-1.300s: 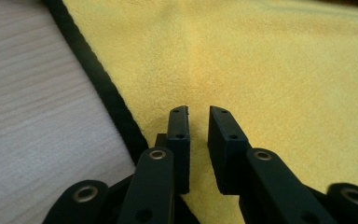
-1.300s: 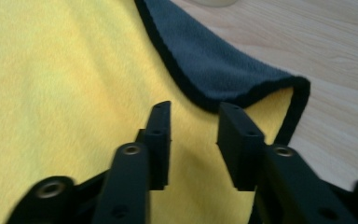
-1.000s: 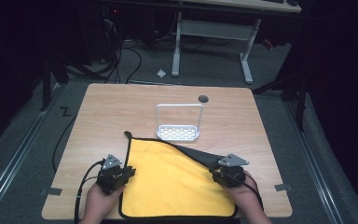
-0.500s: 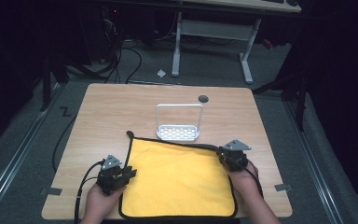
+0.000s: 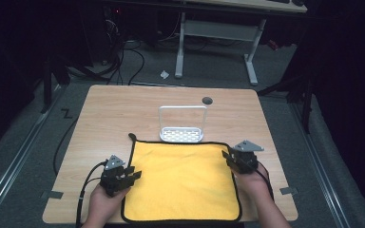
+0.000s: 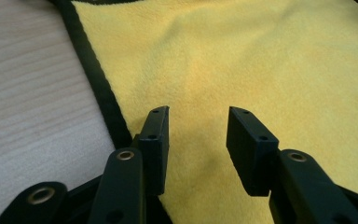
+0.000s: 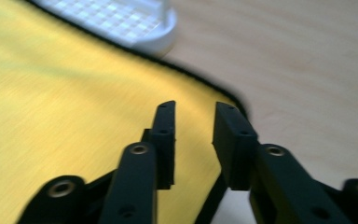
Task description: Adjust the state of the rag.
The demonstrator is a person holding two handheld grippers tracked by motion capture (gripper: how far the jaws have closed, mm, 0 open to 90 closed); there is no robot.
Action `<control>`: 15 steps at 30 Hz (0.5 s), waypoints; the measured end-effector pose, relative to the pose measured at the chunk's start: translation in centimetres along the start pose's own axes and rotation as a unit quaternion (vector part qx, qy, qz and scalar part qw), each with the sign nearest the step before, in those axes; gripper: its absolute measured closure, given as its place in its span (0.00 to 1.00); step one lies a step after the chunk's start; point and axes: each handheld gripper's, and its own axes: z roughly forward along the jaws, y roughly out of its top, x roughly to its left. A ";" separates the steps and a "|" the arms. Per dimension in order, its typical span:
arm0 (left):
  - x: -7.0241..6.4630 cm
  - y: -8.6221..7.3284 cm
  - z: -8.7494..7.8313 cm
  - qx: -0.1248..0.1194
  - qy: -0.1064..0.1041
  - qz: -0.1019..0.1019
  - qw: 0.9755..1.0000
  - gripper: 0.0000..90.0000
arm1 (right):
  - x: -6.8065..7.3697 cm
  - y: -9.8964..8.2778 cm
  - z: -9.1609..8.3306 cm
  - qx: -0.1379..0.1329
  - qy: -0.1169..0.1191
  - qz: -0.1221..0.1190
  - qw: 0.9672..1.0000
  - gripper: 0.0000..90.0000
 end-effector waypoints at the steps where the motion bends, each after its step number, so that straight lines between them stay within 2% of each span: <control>1: -0.2 0.1 0.1 -0.001 0.005 0.006 1.000 0.66 | 0.3 -0.6 -0.2 0.003 0.010 0.001 1.000 0.85; 4: -0.2 0.4 0.6 -0.002 0.014 0.006 1.000 0.72 | 1.6 -2.6 -0.8 0.025 0.036 -0.010 0.999 0.92; 5: -0.1 0.4 0.8 -0.003 0.026 0.004 1.000 0.76 | 2.1 -3.1 -0.9 0.033 0.045 -0.015 0.998 0.93; 6: -0.1 0.5 1.0 0.000 0.034 0.004 0.999 0.84 | 2.6 -3.4 -0.9 0.039 0.048 -0.028 0.998 0.94; 8: -0.1 0.4 1.4 0.002 0.039 0.006 0.999 0.89 | 2.9 -3.5 -0.8 0.046 0.041 -0.042 0.997 0.94; 10: -0.6 0.6 1.7 0.006 0.036 0.013 0.999 0.90 | 2.7 -3.7 -0.4 0.052 0.034 -0.048 0.997 0.94; 11: -0.9 0.7 1.8 0.007 0.034 0.018 0.999 0.90 | 2.4 -3.7 -0.3 0.053 0.033 -0.043 0.997 0.94; 15: -2.3 0.9 2.7 0.010 0.014 0.034 0.999 0.89 | 0.5 -3.8 -0.2 0.053 0.003 -0.021 0.998 0.94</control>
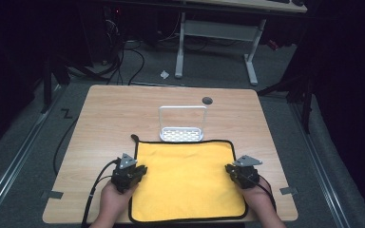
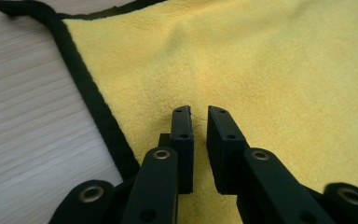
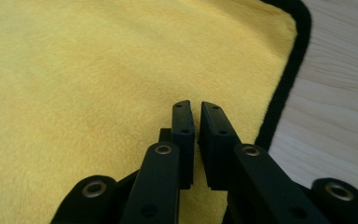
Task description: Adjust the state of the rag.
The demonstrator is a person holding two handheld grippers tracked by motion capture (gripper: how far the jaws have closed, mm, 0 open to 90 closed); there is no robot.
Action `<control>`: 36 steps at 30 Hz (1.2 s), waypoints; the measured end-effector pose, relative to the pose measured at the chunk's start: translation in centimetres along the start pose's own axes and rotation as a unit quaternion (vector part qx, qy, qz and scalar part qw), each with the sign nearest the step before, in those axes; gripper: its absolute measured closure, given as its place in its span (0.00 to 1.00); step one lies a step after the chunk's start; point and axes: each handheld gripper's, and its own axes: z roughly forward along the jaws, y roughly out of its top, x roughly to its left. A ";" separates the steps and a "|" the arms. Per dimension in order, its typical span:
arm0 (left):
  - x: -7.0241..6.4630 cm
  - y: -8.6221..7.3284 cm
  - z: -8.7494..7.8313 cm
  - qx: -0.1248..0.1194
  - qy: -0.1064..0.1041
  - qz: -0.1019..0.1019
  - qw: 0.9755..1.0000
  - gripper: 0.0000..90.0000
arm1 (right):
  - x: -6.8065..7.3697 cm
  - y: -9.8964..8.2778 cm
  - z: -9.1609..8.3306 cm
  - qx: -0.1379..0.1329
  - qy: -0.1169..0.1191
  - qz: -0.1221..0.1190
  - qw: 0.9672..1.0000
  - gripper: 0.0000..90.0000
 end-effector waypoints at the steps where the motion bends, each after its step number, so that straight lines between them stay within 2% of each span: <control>1: -0.4 0.2 0.2 0.002 -0.007 0.005 1.000 0.89 | -0.5 -0.1 0.0 0.000 -0.010 0.002 1.000 0.94; 3: -1.5 0.4 0.7 0.004 -0.024 0.016 1.000 0.88 | -1.5 -0.3 -0.1 0.002 -0.033 0.006 0.999 0.94; 7: -2.9 0.5 1.2 0.008 -0.044 0.038 0.998 0.85 | -2.9 -0.7 -0.2 0.005 -0.061 0.015 0.998 0.94; 10: -3.1 0.4 1.2 0.004 -0.050 0.039 0.998 0.83 | -3.3 -0.8 -0.2 0.003 -0.057 0.021 0.998 0.92; 13: -2.8 0.3 1.1 0.000 -0.053 0.029 0.998 0.79 | -3.3 -0.8 -0.2 0.001 -0.060 0.028 0.998 0.87; 17: -2.2 0.4 0.5 -0.016 -0.041 0.027 0.999 0.73 | -3.3 -0.8 -0.7 -0.018 -0.030 0.046 0.998 0.75; 21: -0.9 0.4 -0.2 -0.030 -0.026 0.015 0.999 0.65 | -2.6 -0.6 -1.2 -0.036 -0.013 0.049 0.998 0.66; 25: 0.2 0.4 -0.6 -0.036 -0.010 0.002 0.999 0.58 | -1.6 -0.2 -1.6 -0.050 -0.004 0.035 0.998 0.66; 27: 0.6 0.5 -0.9 -0.041 -0.001 0.001 0.999 0.56 | -0.8 0.0 -1.7 -0.047 -0.006 0.029 0.998 0.65; 33: 2.2 1.2 -0.4 -0.030 0.004 -0.018 0.999 0.52 | 1.7 0.6 -2.1 -0.061 0.008 -0.006 0.998 0.57; 36: 3.1 2.2 0.4 -0.025 0.013 -0.027 0.999 0.54 | 2.9 0.9 -2.3 -0.069 0.022 -0.019 0.997 0.53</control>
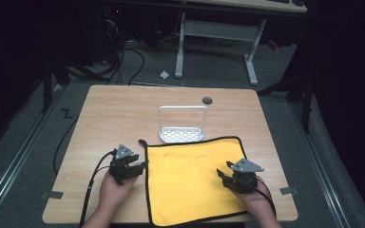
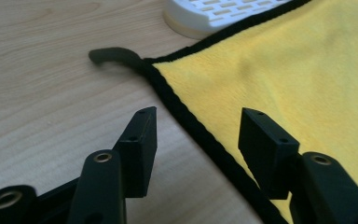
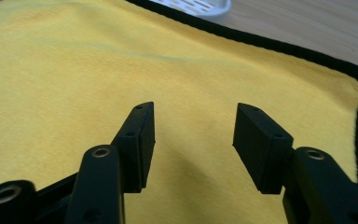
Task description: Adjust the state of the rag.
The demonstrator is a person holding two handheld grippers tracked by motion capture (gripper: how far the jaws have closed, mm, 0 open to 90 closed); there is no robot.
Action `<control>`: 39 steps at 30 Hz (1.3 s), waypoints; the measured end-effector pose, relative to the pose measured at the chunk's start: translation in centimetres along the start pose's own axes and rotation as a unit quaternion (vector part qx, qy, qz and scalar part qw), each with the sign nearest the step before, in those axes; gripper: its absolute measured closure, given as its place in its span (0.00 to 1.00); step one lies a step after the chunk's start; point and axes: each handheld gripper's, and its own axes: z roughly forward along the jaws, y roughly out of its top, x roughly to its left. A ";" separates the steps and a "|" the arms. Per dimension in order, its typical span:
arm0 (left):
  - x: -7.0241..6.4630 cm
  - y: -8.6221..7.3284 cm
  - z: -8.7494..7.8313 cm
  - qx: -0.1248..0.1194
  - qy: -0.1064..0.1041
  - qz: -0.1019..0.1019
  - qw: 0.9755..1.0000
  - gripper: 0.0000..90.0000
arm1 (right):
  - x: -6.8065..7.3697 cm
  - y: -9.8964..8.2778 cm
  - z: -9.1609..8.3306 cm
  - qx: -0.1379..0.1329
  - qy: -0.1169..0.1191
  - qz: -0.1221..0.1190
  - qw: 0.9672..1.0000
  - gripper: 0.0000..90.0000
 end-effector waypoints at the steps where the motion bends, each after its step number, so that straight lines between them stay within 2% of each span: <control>1: 0.1 0.2 0.2 0.002 0.004 0.000 1.000 0.54 | 0.4 0.1 0.0 -0.003 0.006 -0.009 1.000 0.52; 7: 0.5 1.8 2.1 0.020 0.017 0.008 1.000 0.49 | 1.9 0.4 0.3 -0.004 0.025 -0.025 0.999 0.49; 10: 0.9 2.3 3.0 0.025 0.016 -0.004 1.000 0.48 | 2.2 0.4 0.4 -0.003 0.031 -0.028 0.999 0.49; 13: 0.7 2.8 3.8 0.028 0.019 -0.002 0.999 0.47 | 2.5 0.5 0.6 -0.002 0.040 -0.032 0.999 0.49; 15: 0.4 2.9 4.4 0.038 0.035 0.003 0.999 0.47 | 2.7 0.6 0.7 -0.001 0.041 -0.037 0.998 0.49; 18: -0.1 2.9 4.7 0.035 0.046 0.014 0.998 0.45 | 3.2 0.7 0.7 -0.004 0.048 -0.042 0.998 0.49; 20: -0.8 2.6 4.9 0.034 0.065 0.038 0.997 0.46 | 3.7 0.8 0.7 -0.006 0.057 -0.045 0.997 0.49; 23: -1.5 2.2 4.8 0.024 0.066 0.045 0.997 0.57 | 4.7 1.1 0.9 -0.006 0.067 -0.053 0.996 0.48; 25: -1.8 2.1 4.8 0.021 0.061 0.057 0.996 0.69 | 5.5 1.4 1.2 -0.005 0.079 -0.056 0.995 0.48; 28: -1.9 1.9 4.7 0.016 0.047 0.067 0.997 0.82 | 7.2 1.8 1.6 -0.002 0.105 -0.060 0.993 0.48; 29: -1.7 1.9 4.7 0.014 0.043 0.062 0.997 0.86 | 7.6 1.9 1.7 -0.001 0.112 -0.062 0.992 0.48; 31: -1.0 1.9 4.5 0.011 0.023 0.031 0.999 0.90 | 9.2 2.2 2.0 0.003 0.131 -0.076 0.989 0.47; 32: -0.4 1.8 4.5 0.010 0.003 0.004 1.000 0.91 | 9.7 2.3 2.1 0.003 0.134 -0.082 0.988 0.47; 33: -0.2 1.8 4.4 0.010 -0.002 -0.004 1.000 0.91 | 10.8 2.6 2.4 0.004 0.142 -0.092 0.986 0.47; 34: 0.0 1.8 4.4 0.009 -0.009 -0.016 1.000 0.91 | 11.2 2.7 2.6 0.006 0.146 -0.093 0.985 0.47; 39: 0.4 1.8 4.3 0.007 -0.019 -0.028 0.999 0.90 | 14.5 3.6 4.1 0.017 0.173 -0.116 0.978 0.47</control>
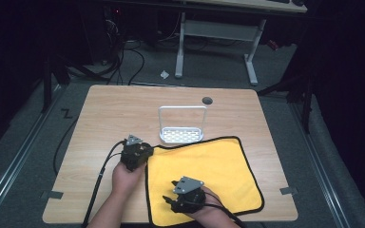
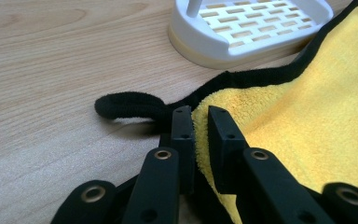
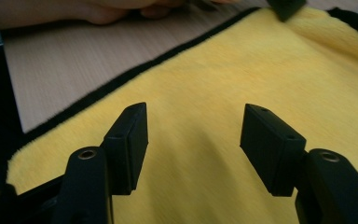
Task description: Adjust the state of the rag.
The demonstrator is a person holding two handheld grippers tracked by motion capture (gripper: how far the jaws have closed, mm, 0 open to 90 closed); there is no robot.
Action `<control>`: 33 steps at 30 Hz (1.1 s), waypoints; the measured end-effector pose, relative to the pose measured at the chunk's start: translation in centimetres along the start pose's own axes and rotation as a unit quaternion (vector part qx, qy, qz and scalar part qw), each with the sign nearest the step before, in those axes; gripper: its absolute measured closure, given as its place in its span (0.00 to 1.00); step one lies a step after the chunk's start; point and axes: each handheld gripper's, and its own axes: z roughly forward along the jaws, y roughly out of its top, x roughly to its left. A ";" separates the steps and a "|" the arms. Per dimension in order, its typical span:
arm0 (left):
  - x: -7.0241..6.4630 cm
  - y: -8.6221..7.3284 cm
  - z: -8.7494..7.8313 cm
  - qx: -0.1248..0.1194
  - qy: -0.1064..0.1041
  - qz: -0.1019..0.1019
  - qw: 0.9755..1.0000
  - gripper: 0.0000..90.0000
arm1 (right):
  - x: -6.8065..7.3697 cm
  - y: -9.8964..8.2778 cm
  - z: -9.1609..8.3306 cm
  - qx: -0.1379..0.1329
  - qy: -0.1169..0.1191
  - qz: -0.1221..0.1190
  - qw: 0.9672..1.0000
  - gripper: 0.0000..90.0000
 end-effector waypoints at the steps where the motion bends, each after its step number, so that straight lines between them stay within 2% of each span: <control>1: 0.0 0.0 0.0 0.000 -0.001 0.000 1.000 0.90 | 0.4 0.3 0.4 0.000 0.005 -0.005 1.000 0.47; 6: 0.2 0.0 0.0 0.000 -0.006 -0.007 1.000 0.91 | 2.2 1.6 2.5 0.015 0.033 -0.012 0.999 0.46; 10: 0.1 0.0 0.0 0.000 -0.004 -0.005 1.000 0.91 | 3.0 2.2 3.7 0.020 0.059 0.001 0.998 0.46; 12: 0.1 0.0 0.0 -0.001 -0.004 -0.006 1.000 0.91 | 3.4 2.2 4.0 0.027 0.063 -0.002 0.998 0.44; 16: 0.1 0.0 0.0 -0.001 -0.004 -0.008 1.000 0.91 | 3.7 2.1 3.9 0.031 0.043 -0.028 0.998 0.51; 21: 0.2 0.0 0.0 -0.001 -0.003 -0.008 1.000 0.91 | 3.5 1.7 3.3 0.027 0.015 -0.042 0.999 0.83; 23: 0.2 0.0 -0.1 0.000 -0.003 -0.008 1.000 0.91 | 3.4 1.5 2.8 0.017 0.004 -0.042 0.999 0.90; 26: 0.2 0.0 -0.1 -0.001 -0.004 -0.009 1.000 0.91 | 3.3 1.6 2.0 -0.004 -0.005 -0.050 0.999 0.92; 29: 0.5 0.0 -0.2 -0.001 -0.022 -0.023 0.999 0.92 | 3.2 2.1 1.2 -0.024 -0.014 -0.054 0.998 0.92; 31: 0.8 0.1 -0.5 -0.016 -0.036 -0.042 0.998 0.93 | 3.2 2.5 0.6 -0.035 -0.020 -0.056 0.998 0.92; 33: 0.9 0.1 -0.8 -0.034 -0.037 -0.053 0.997 0.93 | 3.2 3.0 0.2 -0.047 -0.023 -0.057 0.997 0.92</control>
